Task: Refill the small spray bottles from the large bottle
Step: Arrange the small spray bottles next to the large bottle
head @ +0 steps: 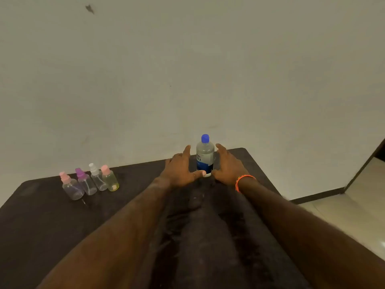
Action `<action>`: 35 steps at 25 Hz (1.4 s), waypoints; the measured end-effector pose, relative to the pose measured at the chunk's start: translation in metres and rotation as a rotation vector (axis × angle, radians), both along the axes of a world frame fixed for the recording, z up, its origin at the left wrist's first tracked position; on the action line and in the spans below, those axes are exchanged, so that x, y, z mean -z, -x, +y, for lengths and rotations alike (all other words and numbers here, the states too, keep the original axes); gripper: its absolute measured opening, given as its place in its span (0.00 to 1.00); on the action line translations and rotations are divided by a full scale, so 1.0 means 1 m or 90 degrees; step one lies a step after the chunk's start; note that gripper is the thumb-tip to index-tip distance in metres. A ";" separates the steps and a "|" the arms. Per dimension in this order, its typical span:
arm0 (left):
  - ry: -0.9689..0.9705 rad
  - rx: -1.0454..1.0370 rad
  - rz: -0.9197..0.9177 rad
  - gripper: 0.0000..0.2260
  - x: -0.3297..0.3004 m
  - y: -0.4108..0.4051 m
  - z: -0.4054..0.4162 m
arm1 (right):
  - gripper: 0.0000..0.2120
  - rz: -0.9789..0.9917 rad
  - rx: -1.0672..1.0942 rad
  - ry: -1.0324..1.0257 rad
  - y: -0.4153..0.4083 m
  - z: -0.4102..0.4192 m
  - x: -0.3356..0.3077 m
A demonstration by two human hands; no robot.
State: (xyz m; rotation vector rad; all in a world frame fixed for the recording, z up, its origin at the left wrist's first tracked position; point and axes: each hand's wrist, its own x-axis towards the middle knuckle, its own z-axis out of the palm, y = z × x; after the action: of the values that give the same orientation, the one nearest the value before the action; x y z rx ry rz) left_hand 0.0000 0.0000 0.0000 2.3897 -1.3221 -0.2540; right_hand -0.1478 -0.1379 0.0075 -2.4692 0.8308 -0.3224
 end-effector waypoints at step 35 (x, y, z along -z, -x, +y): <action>0.318 0.022 0.224 0.30 0.008 0.170 0.221 | 0.25 -0.186 -0.076 -0.065 0.182 0.197 0.003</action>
State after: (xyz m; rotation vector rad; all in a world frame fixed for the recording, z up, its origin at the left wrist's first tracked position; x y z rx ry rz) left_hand -0.1702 0.2206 -0.0076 1.8102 -1.1052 -0.2967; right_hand -0.3299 0.0588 0.0044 -2.2931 0.5611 -0.5657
